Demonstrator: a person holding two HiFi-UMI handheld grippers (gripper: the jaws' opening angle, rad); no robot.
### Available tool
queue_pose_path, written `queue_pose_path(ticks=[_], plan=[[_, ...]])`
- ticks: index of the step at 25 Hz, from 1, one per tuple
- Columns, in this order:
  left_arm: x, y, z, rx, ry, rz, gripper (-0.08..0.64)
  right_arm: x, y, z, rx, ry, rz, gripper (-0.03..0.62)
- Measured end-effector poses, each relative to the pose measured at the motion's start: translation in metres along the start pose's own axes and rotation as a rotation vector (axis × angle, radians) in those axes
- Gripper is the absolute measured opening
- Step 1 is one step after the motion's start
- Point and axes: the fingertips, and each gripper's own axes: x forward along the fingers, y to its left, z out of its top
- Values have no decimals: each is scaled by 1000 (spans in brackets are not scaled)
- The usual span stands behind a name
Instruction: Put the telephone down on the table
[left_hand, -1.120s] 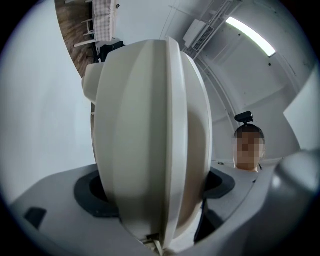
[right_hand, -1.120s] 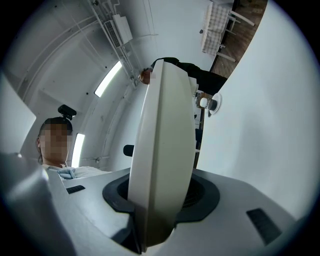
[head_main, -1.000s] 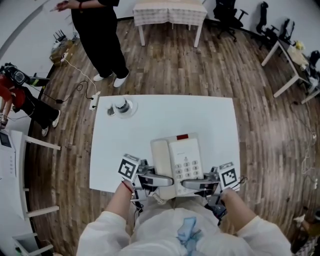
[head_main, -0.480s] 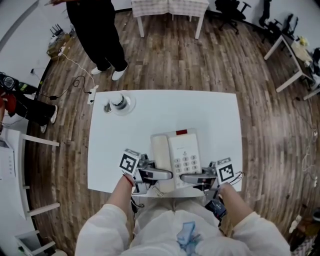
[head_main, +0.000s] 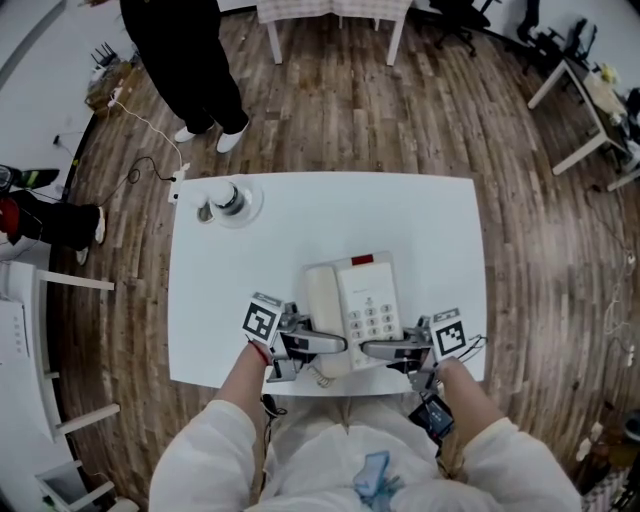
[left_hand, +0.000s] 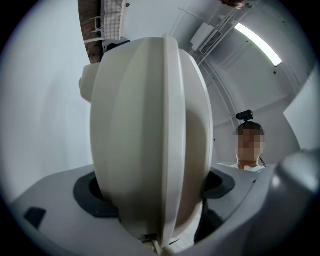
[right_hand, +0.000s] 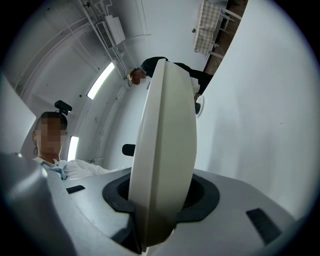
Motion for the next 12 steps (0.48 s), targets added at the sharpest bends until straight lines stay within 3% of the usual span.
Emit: queue_pose_path(ticks=[4,12], plan=[[0,24,-4,-31,34,41,467,-6,-21,0,25,35,-20,176],[-14,62,15,-83,1,68,468,-10,-56,20,40,53,-14,176]])
